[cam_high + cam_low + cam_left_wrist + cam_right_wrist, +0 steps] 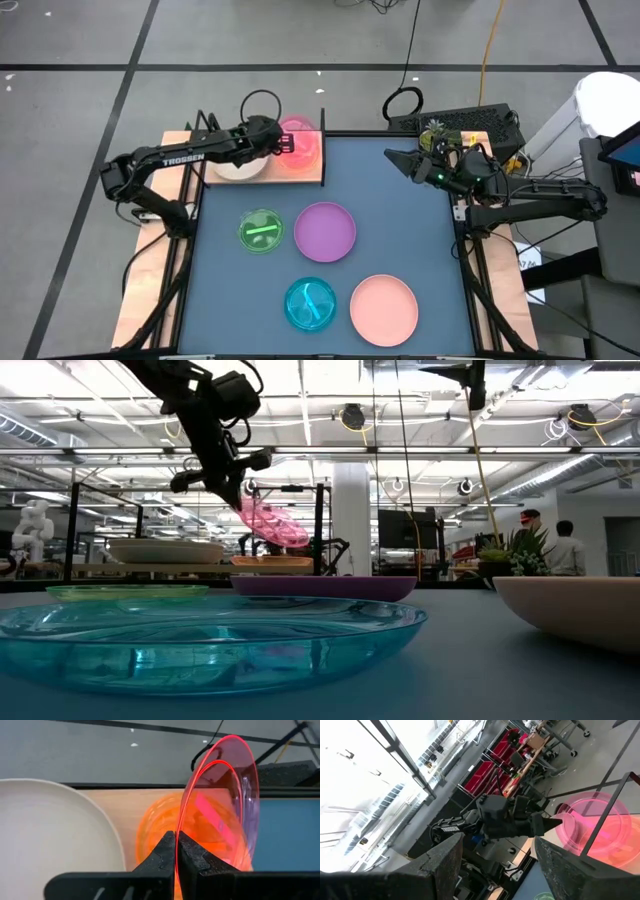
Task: Place and stack plates onto a shelf
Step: Stack the pink plate on top of the orange plate on the shelf
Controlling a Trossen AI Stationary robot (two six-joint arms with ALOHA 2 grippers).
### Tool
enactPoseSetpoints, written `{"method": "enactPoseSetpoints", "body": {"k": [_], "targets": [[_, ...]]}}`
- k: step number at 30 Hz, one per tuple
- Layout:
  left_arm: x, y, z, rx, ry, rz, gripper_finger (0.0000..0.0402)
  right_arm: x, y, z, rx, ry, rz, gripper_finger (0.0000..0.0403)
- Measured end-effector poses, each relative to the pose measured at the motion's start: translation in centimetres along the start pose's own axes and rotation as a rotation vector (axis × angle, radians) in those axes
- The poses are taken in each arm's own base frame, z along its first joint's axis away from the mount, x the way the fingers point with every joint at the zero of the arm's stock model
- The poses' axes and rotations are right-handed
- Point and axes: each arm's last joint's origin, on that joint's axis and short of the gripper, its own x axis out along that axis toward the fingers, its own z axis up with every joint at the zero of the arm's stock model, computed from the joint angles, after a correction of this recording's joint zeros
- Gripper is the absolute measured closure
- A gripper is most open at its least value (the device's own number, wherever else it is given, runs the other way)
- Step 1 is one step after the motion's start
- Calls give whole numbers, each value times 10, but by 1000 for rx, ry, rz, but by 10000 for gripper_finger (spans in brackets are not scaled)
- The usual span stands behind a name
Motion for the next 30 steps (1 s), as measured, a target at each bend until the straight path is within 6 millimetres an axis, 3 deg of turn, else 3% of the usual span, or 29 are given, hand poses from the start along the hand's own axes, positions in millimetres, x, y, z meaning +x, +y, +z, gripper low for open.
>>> {"method": "enactPoseSetpoints", "body": {"k": [16, 30], "targets": [[7, 11, -8, -74, 33, 49, 388, 0, 0, 0, -35, 2, -6, 174], [6, 7, -9, -90, 19, 20, 387, 0, -1, -1, -61, 5, -13, 174]]}}
